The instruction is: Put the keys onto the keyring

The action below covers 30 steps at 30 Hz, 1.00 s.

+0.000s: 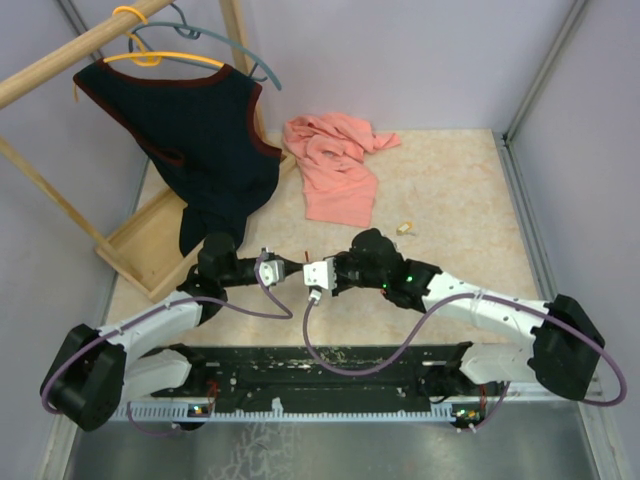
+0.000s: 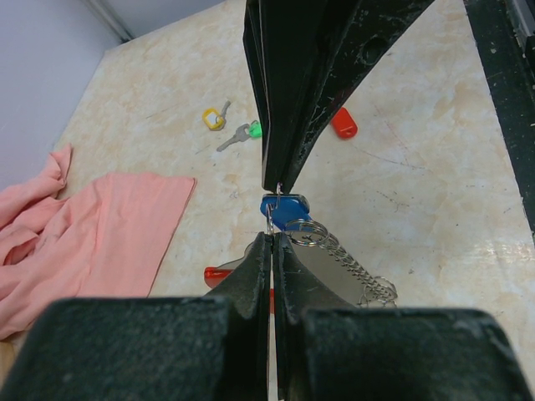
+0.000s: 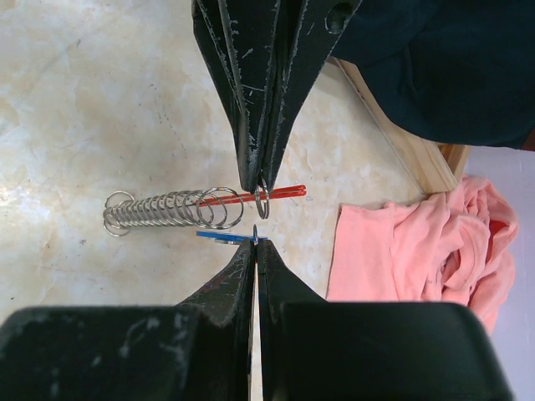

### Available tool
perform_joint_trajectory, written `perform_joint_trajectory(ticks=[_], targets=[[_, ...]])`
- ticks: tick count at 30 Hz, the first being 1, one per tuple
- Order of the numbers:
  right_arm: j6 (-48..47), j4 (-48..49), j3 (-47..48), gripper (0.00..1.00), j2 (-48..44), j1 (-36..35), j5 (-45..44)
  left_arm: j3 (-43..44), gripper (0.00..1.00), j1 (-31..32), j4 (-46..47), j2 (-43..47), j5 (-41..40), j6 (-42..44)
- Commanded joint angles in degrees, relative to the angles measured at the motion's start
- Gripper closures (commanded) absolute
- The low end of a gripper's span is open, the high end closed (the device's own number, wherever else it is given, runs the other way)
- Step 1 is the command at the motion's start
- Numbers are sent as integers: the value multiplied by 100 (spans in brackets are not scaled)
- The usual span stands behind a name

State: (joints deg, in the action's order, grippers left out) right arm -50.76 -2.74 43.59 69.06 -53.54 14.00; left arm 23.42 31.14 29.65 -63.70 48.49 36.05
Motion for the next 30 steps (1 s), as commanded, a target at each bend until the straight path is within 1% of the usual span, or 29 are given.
perform_joint_trajectory(ticks=[1,12,30], targets=[[134,234,164,100,-265,-85,96,130,100,24,19,33,102,78],[181,411,115,100,-324,-83,173,129,100,24,6,34,132,77],[232,371,210,100,-161,-79,239,139,100,30,19,33,147,70]])
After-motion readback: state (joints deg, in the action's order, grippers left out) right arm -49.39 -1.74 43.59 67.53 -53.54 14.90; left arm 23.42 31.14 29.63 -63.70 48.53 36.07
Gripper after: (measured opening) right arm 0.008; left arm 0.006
